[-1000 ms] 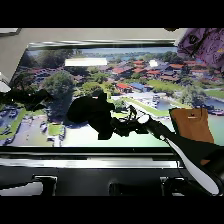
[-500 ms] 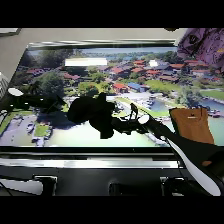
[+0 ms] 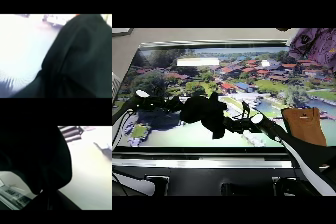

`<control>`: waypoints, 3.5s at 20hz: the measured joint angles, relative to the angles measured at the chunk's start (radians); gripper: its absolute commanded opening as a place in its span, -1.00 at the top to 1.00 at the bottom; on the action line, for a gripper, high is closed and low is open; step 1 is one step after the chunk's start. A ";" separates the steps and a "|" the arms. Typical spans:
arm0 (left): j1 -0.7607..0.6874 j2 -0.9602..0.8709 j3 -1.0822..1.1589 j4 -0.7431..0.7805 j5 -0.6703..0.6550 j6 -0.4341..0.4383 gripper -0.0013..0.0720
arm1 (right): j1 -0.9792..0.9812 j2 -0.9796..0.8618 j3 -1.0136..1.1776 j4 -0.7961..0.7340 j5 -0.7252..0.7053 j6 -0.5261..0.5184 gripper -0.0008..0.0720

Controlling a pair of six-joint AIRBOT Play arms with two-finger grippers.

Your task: Fold the clothes and pants, and hang the long-sleeved shirts on hangers.

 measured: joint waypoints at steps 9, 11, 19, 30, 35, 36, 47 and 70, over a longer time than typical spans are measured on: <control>0.022 0.091 0.257 0.035 0.008 -0.079 0.94 | -0.136 0.197 0.172 -0.262 0.052 0.090 0.89; 0.033 0.162 0.381 0.083 -0.018 -0.082 0.94 | -0.206 0.256 0.294 -0.337 0.110 0.101 0.89; 0.048 0.580 0.655 0.241 -0.079 -0.116 0.93 | -0.321 0.513 0.776 -0.473 0.300 0.091 0.89; 0.037 0.770 0.589 0.537 -0.232 -0.314 0.93 | -0.329 0.506 0.877 -0.834 0.373 0.469 0.88; -0.033 0.500 0.411 0.545 -0.212 -0.285 0.93 | -0.329 0.151 0.877 -0.784 0.515 0.536 0.89; -0.047 0.428 0.390 0.545 -0.196 -0.280 0.93 | -0.329 0.070 0.878 -0.768 0.522 0.533 0.89; -0.098 -0.044 0.377 0.542 -0.077 -0.265 -0.24 | -0.330 -0.393 0.879 -0.694 0.391 0.500 0.88; 0.152 0.554 -0.699 -0.189 0.136 -0.054 -0.93 | -0.330 -0.324 0.879 -0.778 0.510 0.407 0.88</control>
